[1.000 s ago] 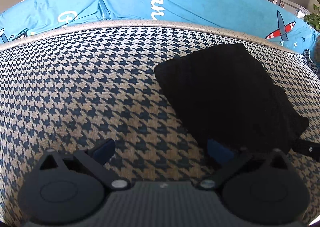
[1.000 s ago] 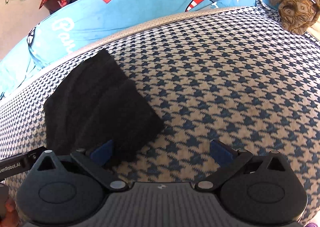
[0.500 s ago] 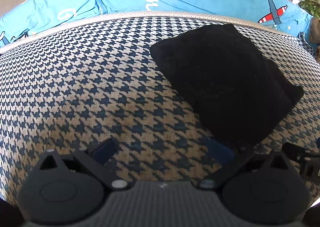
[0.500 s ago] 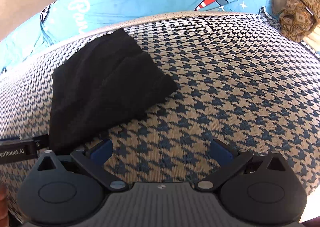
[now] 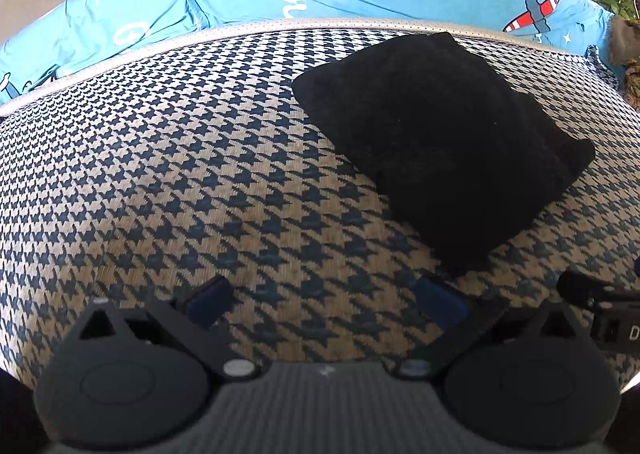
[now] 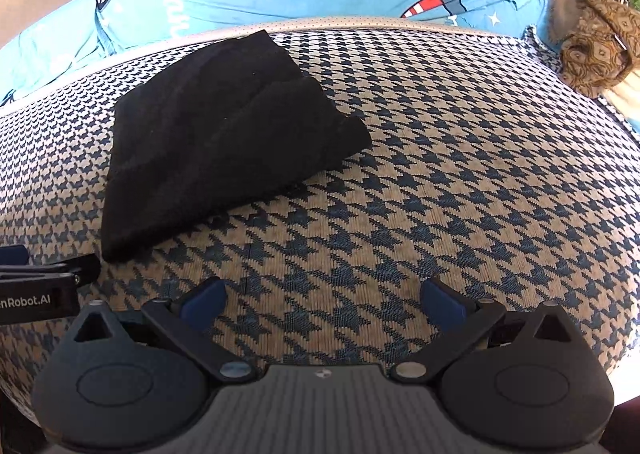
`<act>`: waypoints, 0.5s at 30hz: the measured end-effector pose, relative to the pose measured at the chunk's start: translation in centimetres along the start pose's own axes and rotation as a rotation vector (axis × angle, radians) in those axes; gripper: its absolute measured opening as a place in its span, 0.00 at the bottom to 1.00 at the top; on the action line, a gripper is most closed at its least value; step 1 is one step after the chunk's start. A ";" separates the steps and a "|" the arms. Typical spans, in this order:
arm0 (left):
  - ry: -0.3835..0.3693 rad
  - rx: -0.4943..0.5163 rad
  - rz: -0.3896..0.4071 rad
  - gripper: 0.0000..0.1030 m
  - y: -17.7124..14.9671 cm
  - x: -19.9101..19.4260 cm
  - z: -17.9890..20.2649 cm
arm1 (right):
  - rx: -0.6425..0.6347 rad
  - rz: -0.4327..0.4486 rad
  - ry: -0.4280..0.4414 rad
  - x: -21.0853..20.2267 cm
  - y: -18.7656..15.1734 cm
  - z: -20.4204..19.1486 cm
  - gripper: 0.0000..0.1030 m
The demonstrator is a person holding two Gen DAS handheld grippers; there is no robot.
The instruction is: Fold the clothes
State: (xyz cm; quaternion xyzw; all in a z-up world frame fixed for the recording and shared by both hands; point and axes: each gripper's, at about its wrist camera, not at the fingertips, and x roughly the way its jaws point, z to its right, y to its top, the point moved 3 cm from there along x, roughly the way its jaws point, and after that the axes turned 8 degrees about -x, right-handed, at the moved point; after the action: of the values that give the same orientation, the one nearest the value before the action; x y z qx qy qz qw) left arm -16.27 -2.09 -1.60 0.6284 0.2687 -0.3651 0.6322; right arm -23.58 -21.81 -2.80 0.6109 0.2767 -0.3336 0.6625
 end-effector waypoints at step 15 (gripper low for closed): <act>-0.003 0.018 0.011 1.00 -0.8 -0.5 -0.1 | 0.019 -0.015 -0.006 -0.4 -0.5 -0.1 1.00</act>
State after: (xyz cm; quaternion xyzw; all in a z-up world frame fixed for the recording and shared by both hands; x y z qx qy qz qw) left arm -17.18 -1.92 -1.62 0.6349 0.2611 -0.3649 0.6290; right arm -24.21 -21.72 -2.80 0.6142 0.2760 -0.3431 0.6549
